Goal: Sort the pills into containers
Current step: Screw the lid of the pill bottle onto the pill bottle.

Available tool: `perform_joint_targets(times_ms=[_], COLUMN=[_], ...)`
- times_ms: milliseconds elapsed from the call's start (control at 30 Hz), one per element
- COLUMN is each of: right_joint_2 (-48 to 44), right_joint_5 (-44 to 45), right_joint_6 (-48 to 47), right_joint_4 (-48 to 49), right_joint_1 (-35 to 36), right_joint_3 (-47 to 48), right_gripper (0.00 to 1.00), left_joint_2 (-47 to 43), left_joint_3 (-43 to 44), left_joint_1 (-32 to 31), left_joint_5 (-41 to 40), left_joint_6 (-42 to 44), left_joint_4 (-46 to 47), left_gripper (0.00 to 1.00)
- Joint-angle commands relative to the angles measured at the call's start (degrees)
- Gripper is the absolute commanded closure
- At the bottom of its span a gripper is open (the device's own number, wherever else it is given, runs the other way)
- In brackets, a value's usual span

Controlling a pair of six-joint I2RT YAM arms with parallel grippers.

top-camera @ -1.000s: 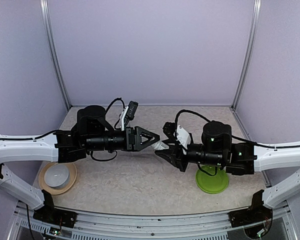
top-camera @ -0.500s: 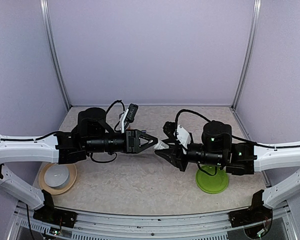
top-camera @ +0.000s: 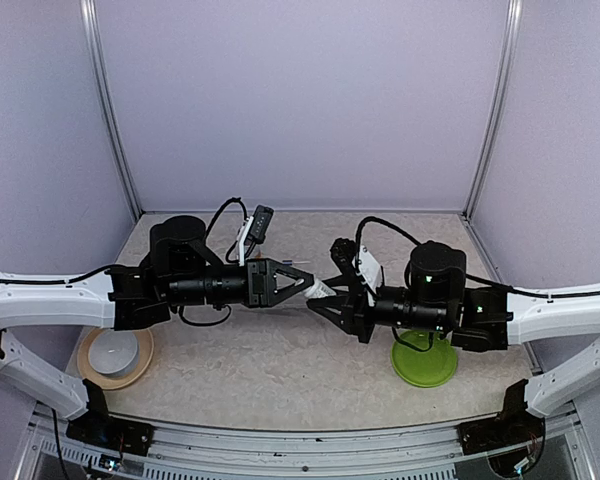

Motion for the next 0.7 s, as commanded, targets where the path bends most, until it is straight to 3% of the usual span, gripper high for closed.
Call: perform_joint_targets(times_ms=[0, 533, 667], right_joint_2=[-0.3, -0.8, -0.8], right_joint_5=[-9.8, -23.8, -23.7], right_joint_6=[6.1, 17.7, 17.4], right_joint_4=[4.5, 9.8, 9.7], right_joint_1=[0.2, -3.1, -3.5], right_joint_3=[-0.2, -1.4, -1.5], right_gripper=[0.90, 0.90, 0.90], left_joint_2=[-1.7, -2.9, -3.2], left_joint_3=[-0.1, 0.3, 0.5], left_joint_1=[-1.5, -4.1, -4.2], left_joint_5=[3.7, 6.8, 6.2], left_joint_6=[5.4, 11.4, 11.4], left_joint_4=[5.0, 6.6, 6.2], left_gripper=[0.76, 0.77, 0.72])
